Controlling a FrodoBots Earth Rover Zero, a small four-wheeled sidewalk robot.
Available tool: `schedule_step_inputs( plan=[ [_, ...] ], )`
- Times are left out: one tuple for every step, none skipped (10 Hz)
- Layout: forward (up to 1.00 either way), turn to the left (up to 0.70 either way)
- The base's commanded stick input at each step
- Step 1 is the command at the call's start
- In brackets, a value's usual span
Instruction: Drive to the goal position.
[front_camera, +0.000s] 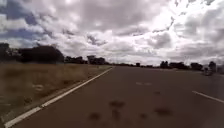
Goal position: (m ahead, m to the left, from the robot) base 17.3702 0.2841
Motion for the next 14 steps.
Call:
schedule_step_inputs(
  plan=[
    [0.70,-0.28],
    [0.70,0.00],
    [0.70,0.00],
    [0.70,0.00],
    [0.70,0.00],
    [0.70,0.00],
    [0.70,0.00],
    [0.70,0.00],
    [0.70,0.00],
    [0.70,0.00],
    [0.70,0.00],
    [0.70,0.00],
    [0.70,0.00],
    [0.70,0.00]
  ],
)
